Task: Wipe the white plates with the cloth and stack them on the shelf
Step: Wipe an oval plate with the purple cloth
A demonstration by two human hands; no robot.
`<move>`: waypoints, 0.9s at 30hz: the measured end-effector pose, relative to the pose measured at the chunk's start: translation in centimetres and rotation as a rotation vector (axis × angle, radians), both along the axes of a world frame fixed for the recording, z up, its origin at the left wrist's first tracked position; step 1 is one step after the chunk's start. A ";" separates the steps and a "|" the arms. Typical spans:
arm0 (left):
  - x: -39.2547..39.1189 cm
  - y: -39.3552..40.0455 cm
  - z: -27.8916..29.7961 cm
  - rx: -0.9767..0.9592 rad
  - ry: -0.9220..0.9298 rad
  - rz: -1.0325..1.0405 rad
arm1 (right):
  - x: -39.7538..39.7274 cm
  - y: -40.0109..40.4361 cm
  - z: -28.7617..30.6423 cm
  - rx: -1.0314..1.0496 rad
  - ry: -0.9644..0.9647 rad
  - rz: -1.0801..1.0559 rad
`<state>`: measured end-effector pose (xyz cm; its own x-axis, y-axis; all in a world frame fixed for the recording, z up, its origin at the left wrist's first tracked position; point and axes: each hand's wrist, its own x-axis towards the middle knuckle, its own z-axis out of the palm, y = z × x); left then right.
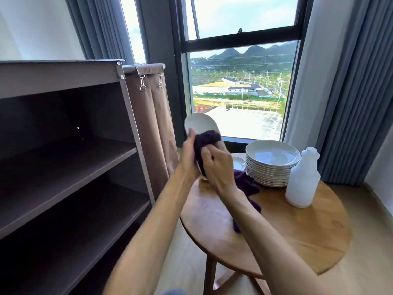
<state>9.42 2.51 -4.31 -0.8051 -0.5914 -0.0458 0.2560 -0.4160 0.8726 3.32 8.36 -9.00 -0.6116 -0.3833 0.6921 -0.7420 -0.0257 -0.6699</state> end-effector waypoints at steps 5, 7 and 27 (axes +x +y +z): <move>0.3 -0.9 -1.0 0.031 -0.058 0.031 | -0.1 1.1 -1.5 0.068 0.069 0.056; 0.0 -0.2 -1.9 0.041 0.005 0.032 | -1.0 0.6 -1.3 0.091 0.039 -0.043; -1.9 -4.5 -5.8 -0.083 -0.010 0.205 | -4.0 0.7 -2.7 0.373 -0.184 -0.195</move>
